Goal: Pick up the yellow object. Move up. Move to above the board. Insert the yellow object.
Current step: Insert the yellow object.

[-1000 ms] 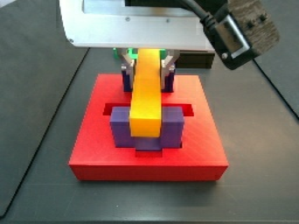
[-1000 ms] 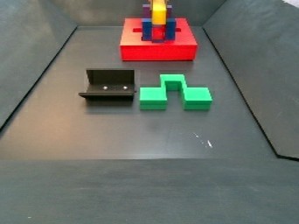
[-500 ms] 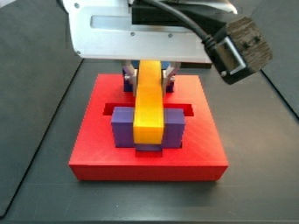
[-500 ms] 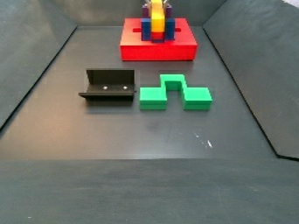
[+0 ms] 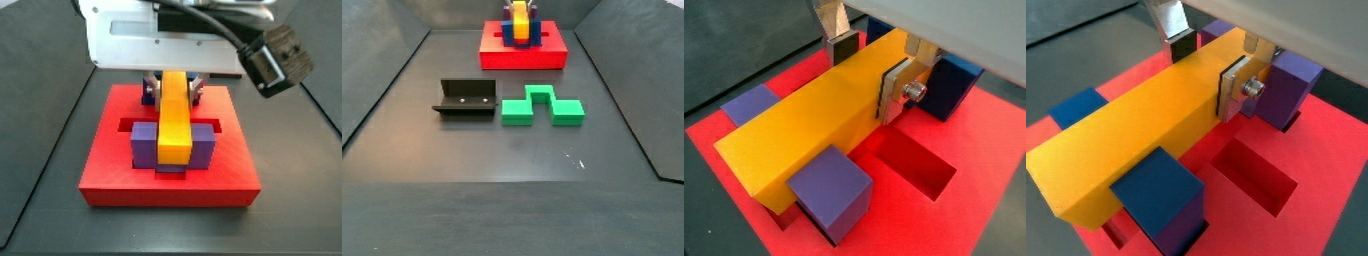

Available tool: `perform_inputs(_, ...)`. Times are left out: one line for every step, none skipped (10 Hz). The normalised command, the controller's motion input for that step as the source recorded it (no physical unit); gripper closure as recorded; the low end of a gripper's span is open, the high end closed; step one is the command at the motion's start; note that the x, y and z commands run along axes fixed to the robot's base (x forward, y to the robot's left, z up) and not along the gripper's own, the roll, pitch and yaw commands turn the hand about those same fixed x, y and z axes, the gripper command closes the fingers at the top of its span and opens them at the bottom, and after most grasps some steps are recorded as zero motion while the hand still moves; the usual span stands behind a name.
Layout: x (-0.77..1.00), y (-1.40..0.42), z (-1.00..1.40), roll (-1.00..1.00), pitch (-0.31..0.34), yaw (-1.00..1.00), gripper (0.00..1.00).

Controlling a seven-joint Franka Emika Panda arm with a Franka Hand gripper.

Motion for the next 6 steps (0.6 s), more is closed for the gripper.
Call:
perform_inputs(-0.02,0.0,-0.32,0.01,0.027,0.0,1.0)
perform_inputs(-0.01,0.0,-0.25,0.0,0.029,0.0,1.0)
perform_inputs(0.0,0.0,-0.19,0.0,0.024,0.0,1.0)
perform_inputs(0.0,0.0,-0.17,0.0,0.019,0.0,1.0)
perform_inputs(0.0,-0.02,-0.15,0.0,0.004,0.0,1.0)
perform_inputs(-0.01,-0.1,-0.17,0.0,0.0,0.0,1.0)
